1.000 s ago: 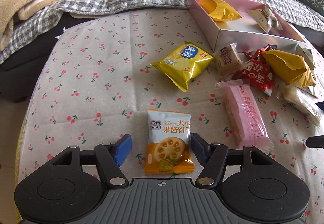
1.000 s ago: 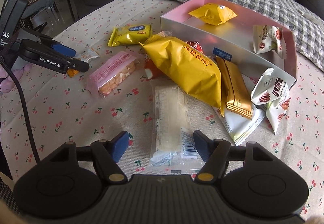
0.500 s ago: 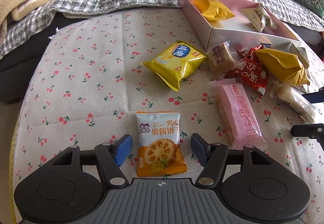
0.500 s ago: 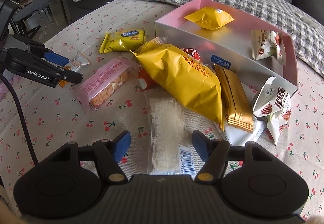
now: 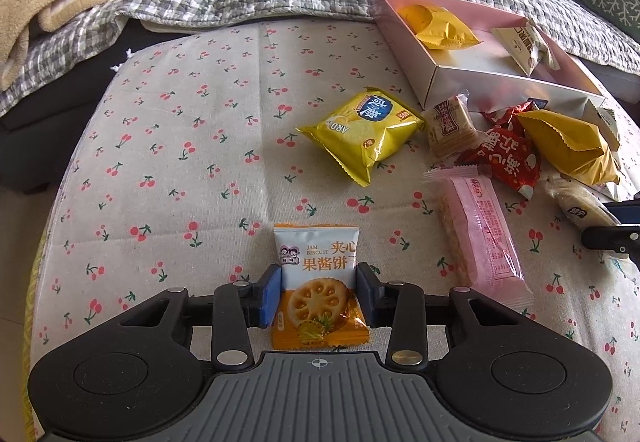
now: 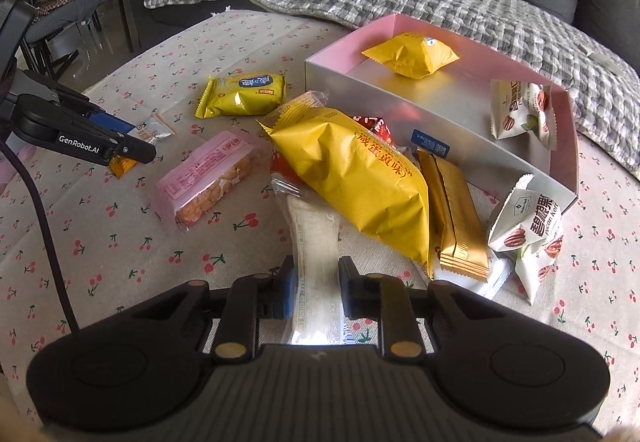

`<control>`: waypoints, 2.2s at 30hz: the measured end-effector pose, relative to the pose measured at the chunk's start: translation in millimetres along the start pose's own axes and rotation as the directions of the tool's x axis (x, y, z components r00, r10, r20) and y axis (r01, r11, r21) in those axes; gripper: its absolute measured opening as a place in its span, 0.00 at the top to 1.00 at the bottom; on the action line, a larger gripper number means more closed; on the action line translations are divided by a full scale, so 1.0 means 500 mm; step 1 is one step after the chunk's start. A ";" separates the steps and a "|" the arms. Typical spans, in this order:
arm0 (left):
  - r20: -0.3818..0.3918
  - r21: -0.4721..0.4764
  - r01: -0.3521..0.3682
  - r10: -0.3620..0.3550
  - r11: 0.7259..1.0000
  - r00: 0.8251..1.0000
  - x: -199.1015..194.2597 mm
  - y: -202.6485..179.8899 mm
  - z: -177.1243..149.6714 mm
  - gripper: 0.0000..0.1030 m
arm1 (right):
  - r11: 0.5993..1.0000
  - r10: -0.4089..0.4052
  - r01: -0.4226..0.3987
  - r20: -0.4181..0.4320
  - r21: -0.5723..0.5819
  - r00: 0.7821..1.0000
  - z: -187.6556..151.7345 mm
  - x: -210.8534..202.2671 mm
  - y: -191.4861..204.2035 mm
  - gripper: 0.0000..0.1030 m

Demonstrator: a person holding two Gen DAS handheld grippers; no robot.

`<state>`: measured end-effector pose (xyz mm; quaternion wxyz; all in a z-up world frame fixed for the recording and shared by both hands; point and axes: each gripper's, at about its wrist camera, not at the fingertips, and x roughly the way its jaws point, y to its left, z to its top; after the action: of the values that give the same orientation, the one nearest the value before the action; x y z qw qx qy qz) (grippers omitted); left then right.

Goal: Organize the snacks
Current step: 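Lower both packets into the pink box and open both tools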

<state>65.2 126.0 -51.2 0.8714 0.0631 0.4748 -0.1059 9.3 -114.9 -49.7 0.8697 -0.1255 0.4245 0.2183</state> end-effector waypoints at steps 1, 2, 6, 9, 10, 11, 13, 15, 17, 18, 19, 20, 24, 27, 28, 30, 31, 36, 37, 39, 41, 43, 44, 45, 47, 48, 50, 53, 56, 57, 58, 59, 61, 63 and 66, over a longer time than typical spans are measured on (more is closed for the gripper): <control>0.001 -0.002 -0.001 0.001 1.000 1.000 -0.001 0.000 0.000 0.64 | 1.000 0.005 -0.005 0.002 -0.002 1.000 0.001 -0.002 0.001 0.83; 0.002 -0.003 -0.001 0.001 1.000 1.000 -0.002 0.000 0.001 0.64 | 1.000 0.012 -0.012 0.004 -0.003 1.000 0.003 -0.005 0.003 0.83; 0.014 -0.004 -0.002 0.002 1.000 1.000 -0.008 -0.001 0.005 0.64 | 0.999 0.035 -0.035 0.013 -0.021 0.999 0.005 -0.013 0.014 0.83; 0.023 -0.001 0.000 0.000 1.000 1.000 -0.014 -0.004 0.009 0.64 | 0.998 0.050 -0.049 0.021 -0.029 0.999 0.008 -0.020 0.020 0.83; 0.026 0.000 0.001 -0.001 1.000 1.000 -0.015 -0.005 0.010 0.64 | 0.998 0.055 -0.054 0.026 -0.031 0.998 0.010 -0.023 0.023 0.83; 0.031 0.001 0.001 -0.001 1.000 1.000 -0.017 -0.006 0.012 0.64 | 0.998 0.061 -0.060 0.030 -0.033 0.998 0.012 -0.026 0.025 0.83; 0.040 0.003 0.001 -0.001 1.000 0.999 -0.022 -0.009 0.015 0.64 | 0.997 0.076 -0.075 0.038 -0.034 0.996 0.017 -0.032 0.029 0.83; 0.050 0.004 0.004 -0.004 1.000 0.999 -0.026 -0.011 0.021 0.64 | 0.996 0.086 -0.084 0.048 -0.039 0.995 0.022 -0.037 0.033 0.83; 0.058 0.003 0.007 -0.007 1.000 0.998 -0.030 -0.013 0.026 0.64 | 0.995 0.096 -0.093 0.057 -0.040 0.994 0.027 -0.043 0.035 0.84; 0.062 0.003 0.008 -0.009 1.000 0.998 -0.032 -0.014 0.029 0.64 | 0.994 0.100 -0.098 0.062 -0.039 0.993 0.030 -0.046 0.035 0.84; 0.065 0.002 0.010 -0.010 1.000 0.998 -0.034 -0.015 0.032 0.64 | 0.994 0.103 -0.100 0.067 -0.038 0.992 0.033 -0.049 0.035 0.84; 0.068 0.003 0.012 -0.012 1.000 0.998 -0.035 -0.016 0.035 0.64 | 0.994 0.106 -0.103 0.072 -0.037 0.992 0.035 -0.052 0.035 0.84; 0.088 0.002 0.019 -0.019 1.000 0.996 -0.043 -0.025 0.053 0.64 | 0.994 0.111 -0.109 0.099 -0.031 0.989 0.046 -0.066 0.031 0.84; 0.106 0.001 0.026 -0.026 1.000 0.994 -0.049 -0.035 0.069 0.64 | 0.993 0.115 -0.113 0.121 -0.020 0.986 0.056 -0.077 0.024 0.84; 0.113 0.001 0.030 -0.030 1.000 0.993 -0.052 -0.039 0.075 0.64 | 0.993 0.115 -0.114 0.127 -0.015 0.985 0.059 -0.081 0.022 0.84; 0.125 0.001 0.038 -0.038 0.999 0.991 -0.057 -0.048 0.087 0.64 | 0.992 0.124 -0.125 0.141 -0.001 0.982 0.066 -0.087 0.016 0.84; 0.130 0.001 0.042 -0.042 0.999 0.991 -0.058 -0.052 0.092 0.64 | 0.991 0.130 -0.133 0.149 0.006 0.980 0.070 -0.090 0.013 0.84; 0.155 0.000 0.059 -0.058 0.998 0.986 -0.065 -0.071 0.120 0.64 | 0.986 0.160 -0.168 0.193 0.022 0.968 0.086 -0.112 0.005 0.84; 0.159 -0.002 0.062 -0.060 0.998 0.985 -0.066 -0.074 0.124 0.64 | 0.984 0.166 -0.175 0.203 0.029 0.965 0.090 -0.116 0.002 0.84; 0.167 -0.006 0.068 -0.067 0.998 0.984 -0.069 -0.079 0.134 0.64 | 0.984 0.165 -0.177 0.220 0.034 0.961 0.096 -0.123 -0.005 0.84; 0.174 -0.007 0.071 -0.069 0.997 0.982 -0.069 -0.084 0.141 0.64 | 0.986 0.144 -0.159 0.236 0.048 0.961 0.102 -0.126 -0.018 0.84; 0.180 -0.012 0.078 -0.075 0.997 0.981 -0.070 -0.090 0.149 0.64 | 0.986 0.121 -0.145 0.244 0.080 0.962 0.108 -0.126 -0.038 0.84; 0.182 -0.013 0.082 -0.079 0.997 0.980 -0.070 -0.092 0.152 0.64 | 0.986 0.110 -0.136 0.248 0.092 0.962 0.110 -0.125 -0.048 0.84; 0.184 -0.013 0.088 -0.084 0.996 0.979 -0.070 -0.096 0.156 0.64 | 0.987 0.096 -0.125 0.251 0.104 0.963 0.112 -0.122 -0.059 0.84; 0.194 -0.007 0.093 -0.090 0.996 0.977 -0.068 -0.105 0.163 0.64 | 0.985 0.074 -0.110 0.247 0.134 0.966 0.113 -0.115 -0.080 0.84; 0.196 0.000 0.091 -0.089 0.996 0.977 -0.063 -0.112 0.170 0.64 | 0.984 0.061 -0.099 0.243 0.146 0.968 0.114 -0.111 -0.091 0.84; 0.196 0.009 0.086 -0.086 0.996 0.977 -0.055 -0.125 0.184 0.64 | 0.984 0.022 -0.062 0.230 0.167 0.973 0.118 -0.101 -0.113 0.84; 0.211 0.038 0.093 -0.099 0.995 0.972 -0.049 -0.150 0.207 0.64 | 0.978 -0.026 -0.020 0.216 0.208 0.976 0.124 -0.087 -0.152 0.84; 0.222 0.071 0.101 -0.114 0.992 0.968 -0.042 -0.177 0.230 0.64 | 0.967 -0.048 -0.007 0.210 0.254 0.977 0.126 -0.073 -0.194 0.84; 0.222 0.080 0.106 -0.121 0.991 0.968 -0.037 -0.187 0.240 0.64 | 0.963 -0.055 -0.003 0.206 0.268 0.977 0.126 -0.067 -0.208 0.84; 0.220 0.090 0.112 -0.130 0.990 0.967 -0.032 -0.197 0.249 0.64 | 0.961 -0.062 0.004 0.202 0.277 0.977 0.127 -0.062 -0.218 0.84; 0.219 0.098 0.117 -0.136 0.988 0.966 -0.026 -0.205 0.257 0.64 | 0.957 -0.071 0.013 0.190 0.290 0.979 0.128 -0.053 -0.231 0.84; 0.209 0.115 0.133 -0.155 0.984 0.966 -0.009 -0.229 0.275 0.64 | 0.953 -0.081 0.026 0.172 0.300 0.982 0.132 -0.041 -0.249 0.84; 0.198 0.136 0.151 -0.176 0.979 0.964 0.007 -0.251 0.288 0.64 | 0.954 -0.077 0.026 0.161 0.298 0.984 0.137 -0.030 -0.262 0.84; 0.183 0.175 0.163 -0.195 0.971 0.964 0.035 -0.287 0.305 0.64 | 0.954 -0.042 -0.006 0.154 0.299 0.987 0.148 -0.014 -0.279 0.84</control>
<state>163.7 -47.2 15.1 0.8936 0.0779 0.3791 -0.2275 124.0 -208.6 5.6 0.9117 0.0210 0.3806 0.1530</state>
